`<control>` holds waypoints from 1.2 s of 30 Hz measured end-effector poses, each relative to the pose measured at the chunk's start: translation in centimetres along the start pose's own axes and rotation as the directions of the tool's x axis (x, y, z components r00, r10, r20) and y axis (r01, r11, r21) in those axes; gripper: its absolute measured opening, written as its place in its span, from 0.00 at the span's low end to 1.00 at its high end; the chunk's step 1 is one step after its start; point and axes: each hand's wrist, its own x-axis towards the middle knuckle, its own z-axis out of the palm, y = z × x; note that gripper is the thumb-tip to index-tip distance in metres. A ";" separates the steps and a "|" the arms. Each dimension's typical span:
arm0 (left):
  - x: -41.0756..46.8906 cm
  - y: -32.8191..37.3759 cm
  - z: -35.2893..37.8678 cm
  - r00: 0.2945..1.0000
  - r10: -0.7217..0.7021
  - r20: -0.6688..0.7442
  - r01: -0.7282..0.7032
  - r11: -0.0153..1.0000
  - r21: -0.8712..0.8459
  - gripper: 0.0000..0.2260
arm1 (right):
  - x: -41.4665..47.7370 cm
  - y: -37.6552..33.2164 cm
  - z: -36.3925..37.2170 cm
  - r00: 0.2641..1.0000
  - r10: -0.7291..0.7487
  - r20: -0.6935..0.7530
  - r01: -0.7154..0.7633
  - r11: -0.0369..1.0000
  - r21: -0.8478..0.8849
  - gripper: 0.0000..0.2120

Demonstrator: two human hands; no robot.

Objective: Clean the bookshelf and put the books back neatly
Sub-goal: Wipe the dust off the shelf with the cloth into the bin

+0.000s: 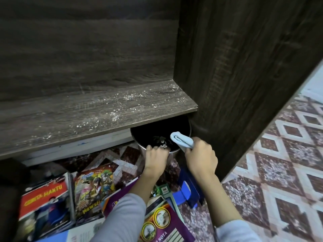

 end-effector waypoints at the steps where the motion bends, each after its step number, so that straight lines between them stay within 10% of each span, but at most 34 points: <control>1: -0.2 0.0 -0.5 1.000 0.003 -0.002 -0.003 1.000 0.000 0.12 | 0.0 -0.2 0.0 1.000 0.000 -0.006 0.000 1.000 0.016 0.12; 20: -8.5 -1.1 -6.1 1.000 -0.014 0.018 0.015 0.997 -0.079 0.13 | 1.7 -2.0 -6.7 0.967 -0.021 -0.253 0.109 0.935 0.338 0.19; 26: -8.3 -1.2 -5.6 0.999 0.045 -0.013 -0.046 0.996 -0.071 0.14 | 7.1 -4.7 -7.2 0.903 -0.265 -0.338 0.282 0.959 0.002 0.22; 36: -6.6 -1.9 -4.9 0.998 0.037 -0.049 -0.042 0.994 -0.097 0.12 | 14.5 -6.4 -0.4 0.945 -0.323 -0.056 0.287 0.897 -0.337 0.22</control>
